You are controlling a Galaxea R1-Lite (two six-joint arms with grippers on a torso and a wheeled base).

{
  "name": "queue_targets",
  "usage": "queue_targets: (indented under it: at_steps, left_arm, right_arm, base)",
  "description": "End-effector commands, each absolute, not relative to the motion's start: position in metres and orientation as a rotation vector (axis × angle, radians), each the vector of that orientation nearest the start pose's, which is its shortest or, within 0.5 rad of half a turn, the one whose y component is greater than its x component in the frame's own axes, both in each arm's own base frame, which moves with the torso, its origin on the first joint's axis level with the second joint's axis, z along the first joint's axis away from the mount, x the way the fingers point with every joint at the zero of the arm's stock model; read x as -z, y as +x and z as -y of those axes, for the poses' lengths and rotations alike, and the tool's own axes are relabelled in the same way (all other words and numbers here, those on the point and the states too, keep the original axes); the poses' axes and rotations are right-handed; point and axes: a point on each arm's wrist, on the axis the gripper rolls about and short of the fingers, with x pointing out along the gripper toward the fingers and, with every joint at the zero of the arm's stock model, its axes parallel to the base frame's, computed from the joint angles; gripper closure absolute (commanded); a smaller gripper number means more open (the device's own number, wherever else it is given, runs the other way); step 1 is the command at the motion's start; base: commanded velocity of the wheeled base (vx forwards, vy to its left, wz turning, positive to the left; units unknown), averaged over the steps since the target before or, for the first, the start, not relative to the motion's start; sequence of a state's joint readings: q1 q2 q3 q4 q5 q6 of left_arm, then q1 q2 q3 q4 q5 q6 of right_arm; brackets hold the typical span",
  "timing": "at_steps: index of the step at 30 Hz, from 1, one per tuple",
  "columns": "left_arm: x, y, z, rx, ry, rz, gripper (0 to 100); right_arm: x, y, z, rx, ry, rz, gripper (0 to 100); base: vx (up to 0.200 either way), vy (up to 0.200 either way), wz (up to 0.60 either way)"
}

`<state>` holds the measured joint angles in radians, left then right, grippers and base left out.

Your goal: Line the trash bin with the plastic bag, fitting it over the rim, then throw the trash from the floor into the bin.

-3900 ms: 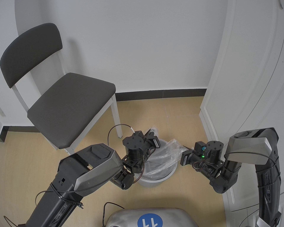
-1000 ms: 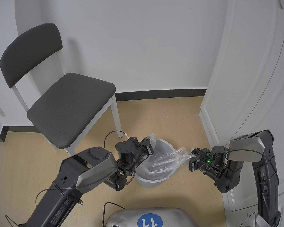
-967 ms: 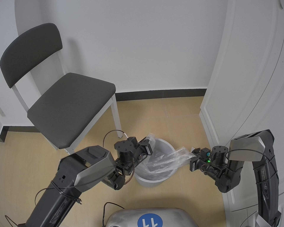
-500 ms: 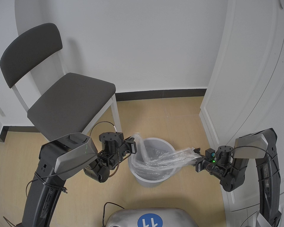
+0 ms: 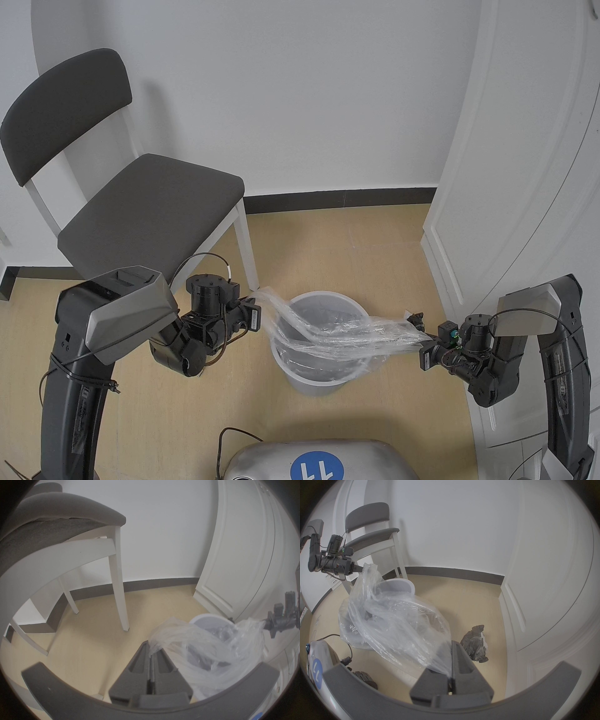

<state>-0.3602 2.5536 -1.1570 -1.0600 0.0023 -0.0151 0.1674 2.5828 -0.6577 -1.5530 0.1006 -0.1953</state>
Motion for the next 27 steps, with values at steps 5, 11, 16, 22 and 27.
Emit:
queue_targets:
  at_steps: [5, 11, 16, 22, 27]
  left_arm:
    - [0.012, 0.411, 0.135, 0.326, 0.139, -0.416, 100]
    - [0.018, 0.408, 0.129, 0.325, 0.171, -0.452, 100]
    - [0.020, 0.408, 0.125, 0.324, 0.172, -0.481, 100]
    - [0.017, 0.405, 0.143, 0.351, 0.151, -0.461, 100]
    - [0.010, 0.404, 0.160, 0.361, 0.063, -0.431, 100]
  right_arm:
    - [0.069, 0.355, -0.060, -0.297, -0.210, -0.335, 100]
    - [0.068, 0.355, -0.060, -0.297, -0.210, -0.334, 100]
    - [0.069, 0.355, -0.061, -0.297, -0.210, -0.335, 100]
    - [0.068, 0.362, -0.067, -0.299, -0.206, -0.303, 100]
    - [0.063, 0.372, -0.073, -0.286, -0.175, -0.264, 100]
  base:
    - [0.000, 0.000, 0.00]
    - [0.000, 0.000, 0.00]
    - [0.000, 0.000, 0.00]
    - [0.000, 0.000, 0.00]
    - [0.000, 0.000, 0.00]
